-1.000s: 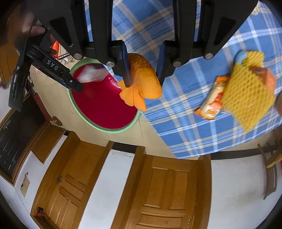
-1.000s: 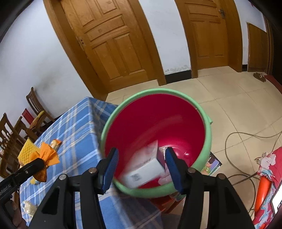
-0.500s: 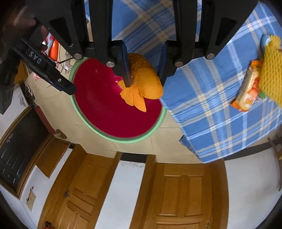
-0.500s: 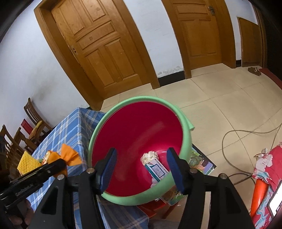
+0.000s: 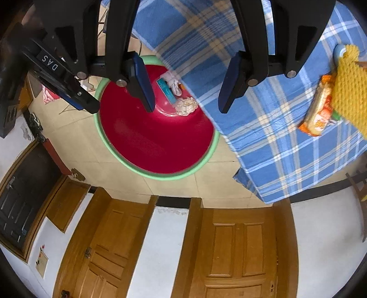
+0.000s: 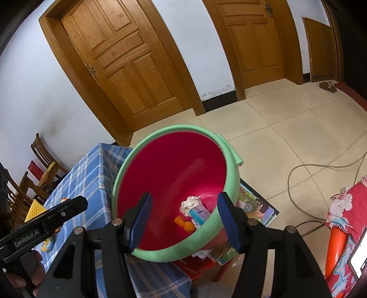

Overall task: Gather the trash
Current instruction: 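Return the left tool to the table and grasp the crumpled tissue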

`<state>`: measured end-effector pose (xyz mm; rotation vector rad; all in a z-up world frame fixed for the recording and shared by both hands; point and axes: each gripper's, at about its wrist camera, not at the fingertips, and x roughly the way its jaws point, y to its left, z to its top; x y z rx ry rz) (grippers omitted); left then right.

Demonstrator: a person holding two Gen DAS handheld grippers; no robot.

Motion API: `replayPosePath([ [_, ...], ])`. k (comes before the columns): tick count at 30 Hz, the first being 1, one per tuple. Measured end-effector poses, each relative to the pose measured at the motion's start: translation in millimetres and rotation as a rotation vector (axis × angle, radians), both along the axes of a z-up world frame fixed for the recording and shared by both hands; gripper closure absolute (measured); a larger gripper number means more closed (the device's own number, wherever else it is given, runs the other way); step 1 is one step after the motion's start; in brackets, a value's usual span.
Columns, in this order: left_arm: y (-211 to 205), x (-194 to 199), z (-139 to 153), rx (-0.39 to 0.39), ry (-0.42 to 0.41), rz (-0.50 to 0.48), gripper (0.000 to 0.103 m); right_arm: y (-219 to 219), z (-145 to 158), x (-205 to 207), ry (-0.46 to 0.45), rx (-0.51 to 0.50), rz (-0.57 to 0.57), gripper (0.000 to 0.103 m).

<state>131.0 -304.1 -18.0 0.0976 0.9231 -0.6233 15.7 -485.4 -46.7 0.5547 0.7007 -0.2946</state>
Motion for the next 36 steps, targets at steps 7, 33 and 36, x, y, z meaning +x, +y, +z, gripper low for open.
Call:
replayPosePath([
  [7, 36.9, -6.5, 17.6, -0.016, -0.038, 0.082, 0.044, 17.8, 9.0, -1.2, -0.024, 0.009, 0.040, 0.038],
  [33, 202.4, -56.3, 19.8, 0.027, -0.025, 0.366, 0.044, 115.2, 28.6, -8.5, -0.044, -0.001, 0.237, 0.037],
  [36, 217.9, -64.0, 13.4, 0.035, -0.014, 0.395, 0.044, 124.0, 26.1, -9.7, -0.034, 0.002, 0.255, 0.037],
])
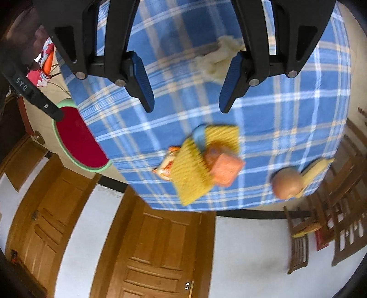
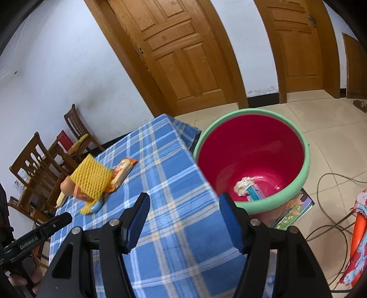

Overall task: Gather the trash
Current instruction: 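Return the left tool to the table and grasp the crumpled tissue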

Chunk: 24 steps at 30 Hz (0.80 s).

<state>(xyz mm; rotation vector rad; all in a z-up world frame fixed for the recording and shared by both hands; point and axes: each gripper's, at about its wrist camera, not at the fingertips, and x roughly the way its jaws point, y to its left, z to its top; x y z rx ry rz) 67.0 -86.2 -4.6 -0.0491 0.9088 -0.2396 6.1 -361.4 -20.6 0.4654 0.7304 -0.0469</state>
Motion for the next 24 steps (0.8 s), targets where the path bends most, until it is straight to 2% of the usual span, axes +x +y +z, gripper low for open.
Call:
replayPosePath([
  [8, 25.5, -10.4, -20.2, 0.011, 0.040, 0.053, 0.044, 22.3, 5.2, -1.2, 0.001, -0.029, 0.048, 0.037],
  [14, 36.6, -11.5, -37.9, 0.058, 0.078, 0.080, 0.044, 32.2, 6.3, 0.9, 0.009, -0.041, 0.066, 0.036],
  [21, 45.5, -11.9, -51.0, -0.005, 0.120, 0.055, 0.044, 45.2, 6.4, 5.6, 0.022, -0.050, 0.098, 0.036],
  [22, 45.5, -12.1, -52.5, -0.019, 0.125, 0.049, 0.045, 47.3, 6.3, 6.6, 0.024, -0.051, 0.103, 0.036],
  [24, 45.7, -11.9, -56.7, -0.060, 0.142, 0.028, 0.061, 51.8, 5.7, 8.7, 0.029, -0.055, 0.116, 0.036],
])
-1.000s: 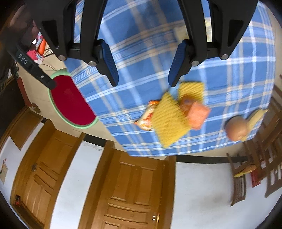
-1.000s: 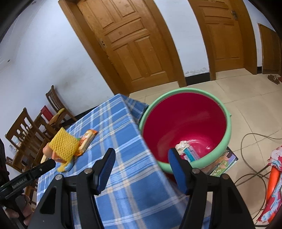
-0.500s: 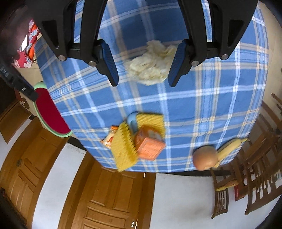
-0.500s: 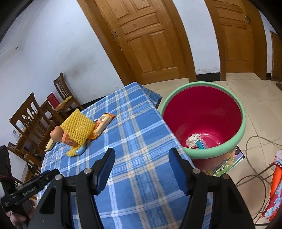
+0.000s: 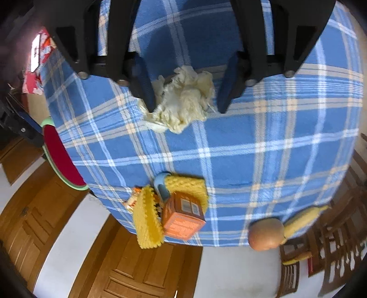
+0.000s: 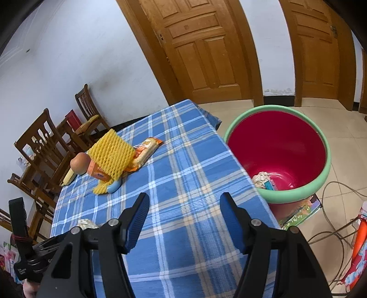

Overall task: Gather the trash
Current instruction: 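Return the left tool to the table and grasp the crumpled tissue, then grasp the yellow foam net with the right tool while the left tool holds tissue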

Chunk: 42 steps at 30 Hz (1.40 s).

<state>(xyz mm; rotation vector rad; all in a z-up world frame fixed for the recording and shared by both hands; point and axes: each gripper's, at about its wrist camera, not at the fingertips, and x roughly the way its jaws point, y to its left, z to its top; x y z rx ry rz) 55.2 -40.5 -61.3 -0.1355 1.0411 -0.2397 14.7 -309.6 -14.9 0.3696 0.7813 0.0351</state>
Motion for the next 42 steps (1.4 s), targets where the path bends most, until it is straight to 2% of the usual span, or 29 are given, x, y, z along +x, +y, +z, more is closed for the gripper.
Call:
replayPosePath([
  [2, 0.5, 0.7, -4.0, -0.038, 0.018, -0.013, 0.069, 4.1, -0.1, 1.4, 0.004, -0.006, 0.012, 0.036],
  [7, 3.8, 1.9, 0.0, -0.073, -0.005, -0.022, 0.078, 17.5, 1.1, 8.5, 0.009, -0.024, 0.042, 0.036],
  [14, 14.6, 16.1, 14.3, -0.086, -0.061, -0.002, 0.078, 39.6, 3.4, 26.7, 0.007, -0.032, 0.096, 0.036],
  [24, 39.3, 44.9, 32.0, -0.070, -0.140, 0.077, 0.078, 77.5, 8.5, 60.6, -0.015, -0.067, 0.174, 0.033],
  [35, 56.7, 62.5, 31.1, -0.096, -0.152, 0.130, 0.078, 123.3, -13.6, 109.9, 0.010, -0.098, 0.270, 0.034],
  [38, 58.2, 66.0, 28.8, -0.103, -0.150, 0.135, 0.078, 128.9, -20.1, 119.1, 0.020, -0.108, 0.283, 0.041],
  [41, 58.8, 68.2, 27.1, -0.108, -0.144, 0.133, 0.078, 133.1, -26.0, 126.7, 0.029, -0.117, 0.298, 0.059],
  [42, 58.6, 68.5, 26.6, -0.109, -0.143, 0.132, 0.078, 133.4, -28.2, 128.4, 0.039, -0.113, 0.301, 0.070],
])
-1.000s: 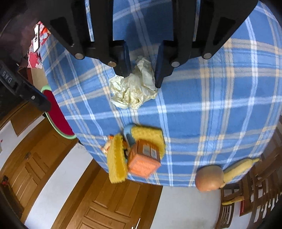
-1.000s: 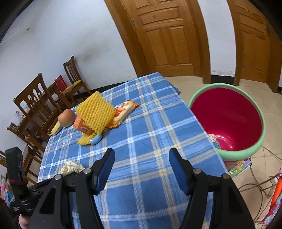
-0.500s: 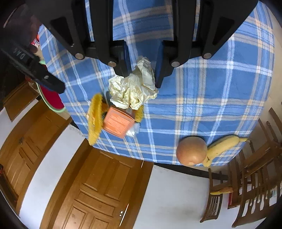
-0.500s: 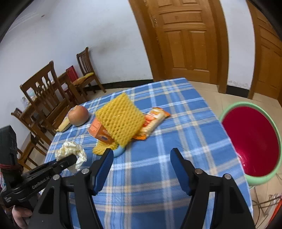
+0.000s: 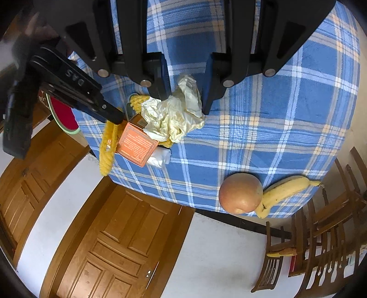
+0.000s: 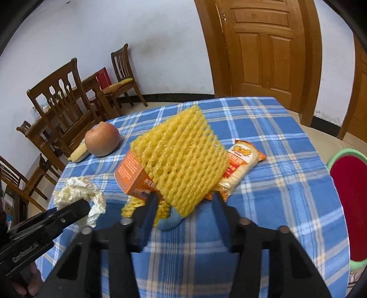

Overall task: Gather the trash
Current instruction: 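Grasp the yellow foam net with the right tool while the left tool holds tissue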

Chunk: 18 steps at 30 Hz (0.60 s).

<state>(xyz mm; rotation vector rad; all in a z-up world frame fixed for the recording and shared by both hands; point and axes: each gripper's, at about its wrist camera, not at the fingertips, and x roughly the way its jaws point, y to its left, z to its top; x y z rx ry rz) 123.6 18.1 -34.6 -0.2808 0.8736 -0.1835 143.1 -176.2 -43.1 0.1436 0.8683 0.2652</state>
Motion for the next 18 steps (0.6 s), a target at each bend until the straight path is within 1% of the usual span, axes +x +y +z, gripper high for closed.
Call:
replayPosePath([
  [1, -0.3, 0.2, -0.4, -0.001, 0.000, -0.002, 0.078, 0.0, -1.5, 0.1, 0.008, 0.006, 0.002, 0.081],
  [2, -0.6, -0.1, -0.6, -0.003, 0.000, -0.003, 0.078, -1.5, -2.3, -0.2, 0.008, 0.016, 0.007, 0.085],
  [3, -0.9, -0.3, -0.6, -0.004, 0.000, -0.003, 0.078, -1.6, -1.8, -1.4, 0.003, 0.016, 0.011, 0.092],
  [10, -8.8, -5.0, 6.4, -0.007, -0.016, -0.022, 0.078, -16.9, 14.2, -25.5, -0.073, 0.033, -0.009, 0.095],
  [18, -32.7, -11.0, 19.2, -0.007, -0.038, -0.076, 0.078, -53.2, 27.5, -53.8, -0.107, 0.063, -0.083, 0.095],
])
